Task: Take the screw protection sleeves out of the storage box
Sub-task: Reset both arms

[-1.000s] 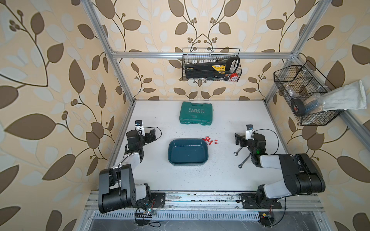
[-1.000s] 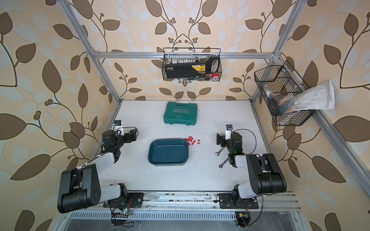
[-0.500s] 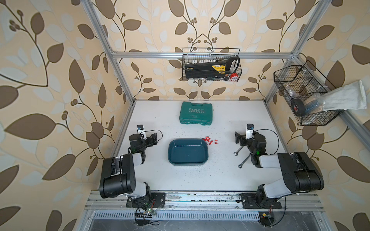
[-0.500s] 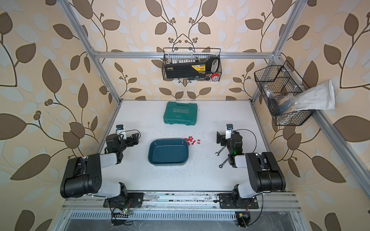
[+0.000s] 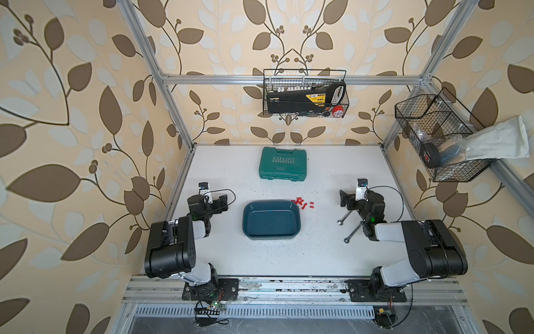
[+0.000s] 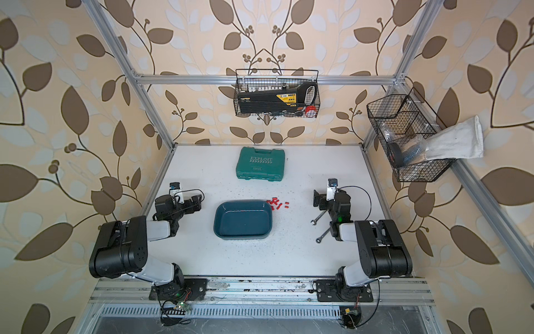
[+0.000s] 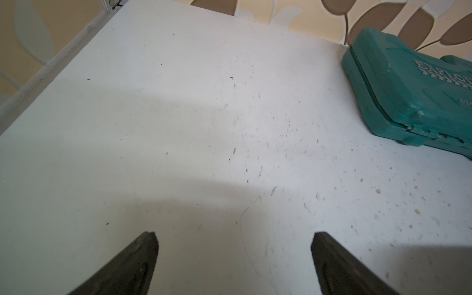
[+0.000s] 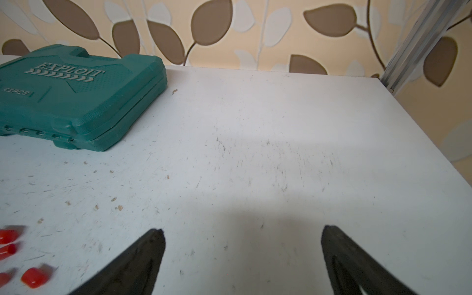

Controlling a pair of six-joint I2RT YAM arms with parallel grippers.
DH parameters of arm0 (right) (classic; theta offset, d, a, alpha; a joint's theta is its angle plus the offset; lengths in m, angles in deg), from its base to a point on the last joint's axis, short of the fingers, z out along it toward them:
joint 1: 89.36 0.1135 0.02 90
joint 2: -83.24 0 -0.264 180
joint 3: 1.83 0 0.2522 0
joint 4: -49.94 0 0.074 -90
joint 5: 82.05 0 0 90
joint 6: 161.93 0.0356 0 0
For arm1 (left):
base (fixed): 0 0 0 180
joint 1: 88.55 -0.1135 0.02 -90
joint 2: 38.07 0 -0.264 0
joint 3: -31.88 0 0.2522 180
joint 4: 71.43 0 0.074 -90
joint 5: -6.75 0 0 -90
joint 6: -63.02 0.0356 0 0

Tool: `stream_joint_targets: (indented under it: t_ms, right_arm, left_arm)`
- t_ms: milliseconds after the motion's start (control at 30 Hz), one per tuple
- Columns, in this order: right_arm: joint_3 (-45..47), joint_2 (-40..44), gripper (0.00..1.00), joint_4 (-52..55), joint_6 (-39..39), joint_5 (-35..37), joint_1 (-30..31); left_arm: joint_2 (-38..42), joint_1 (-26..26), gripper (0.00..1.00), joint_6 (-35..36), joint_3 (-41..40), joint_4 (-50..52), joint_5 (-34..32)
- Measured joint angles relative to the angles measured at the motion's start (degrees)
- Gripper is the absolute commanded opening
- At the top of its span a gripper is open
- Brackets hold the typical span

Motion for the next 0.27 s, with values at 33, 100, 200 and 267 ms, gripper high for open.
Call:
stream_joint_targets:
  t_ms: [33, 100, 200, 267]
  right_arm:
    - [0.00, 0.00, 0.99, 0.07, 0.07, 0.09, 0.00]
    - [0.00, 0.00, 0.99, 0.09, 0.17, 0.26, 0.00]
    - [0.00, -0.04, 0.99, 0.11, 0.22, 0.31, 0.00]
    - [-0.09, -0.13, 0.99, 0.24, 0.24, 0.31, 0.00]
  left_arm:
    - [0.00, 0.00, 0.99, -0.02, 0.00, 0.00, 0.00]
    - [0.00, 0.02, 0.99, -0.02, 0.00, 0.00, 0.00]
    - [0.00, 0.31, 0.99, -0.04, 0.00, 0.00, -0.07]
    - [0.00, 0.39, 0.99, -0.04, 0.00, 0.00, -0.07]
